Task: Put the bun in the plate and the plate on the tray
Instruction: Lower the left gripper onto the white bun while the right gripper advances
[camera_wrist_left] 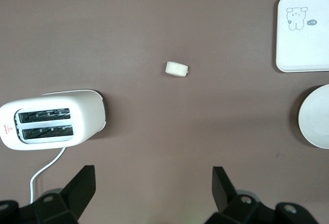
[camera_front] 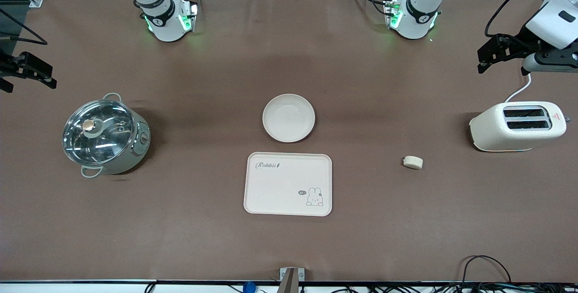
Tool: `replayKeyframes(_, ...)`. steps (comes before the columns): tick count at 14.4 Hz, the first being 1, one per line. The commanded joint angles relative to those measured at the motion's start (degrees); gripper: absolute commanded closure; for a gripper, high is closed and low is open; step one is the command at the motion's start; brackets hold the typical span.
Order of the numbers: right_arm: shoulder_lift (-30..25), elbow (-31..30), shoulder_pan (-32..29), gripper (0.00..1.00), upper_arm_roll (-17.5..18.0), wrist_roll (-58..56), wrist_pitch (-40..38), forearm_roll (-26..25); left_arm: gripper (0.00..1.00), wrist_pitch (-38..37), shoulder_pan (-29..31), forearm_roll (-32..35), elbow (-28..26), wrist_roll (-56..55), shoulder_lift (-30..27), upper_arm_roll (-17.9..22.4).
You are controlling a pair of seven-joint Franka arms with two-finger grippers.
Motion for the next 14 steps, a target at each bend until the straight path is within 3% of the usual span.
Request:
replayKeyframes(1,-0.5,-0.8,0.1,0.0,-0.1,0.8,-0.2,0.4,0.0,-0.9,0.0,-1.0,1.4,0.4,0.9,0.4)
replayKeyframes(3,-0.5,-1.2,0.0,0.0,-0.1,0.8,-0.1,0.7,0.0,-0.8,0.1,-0.9,3.1,0.2,2.3,0.5)
replayKeyframes(6,-0.4,-1.2,0.5,0.0,-0.1,0.8,0.6,6.9,0.0,-0.8,0.1,-0.8,7.2,0.2,8.7,0.6)
replayKeyframes(9,5.3,-1.8,4.8,0.0,0.1,0.9,3.3,13.1,0.0,2.1,-0.7,-0.1,6.3,-6.8,14.5,0.4)
replayKeyframes(13,16.1,-3.0,14.7,0.0,0.2,9.6,15.0,17.3,0.0,16.5,-0.5,-0.1,-1.4,-20.2,20.2,0.2)
replayKeyframes(14,18.9,-3.0,17.0,0.0,0.2,10.5,17.7,20.3,0.0,21.1,-0.1,-0.2,-3.7,-22.1,21.5,0.2)
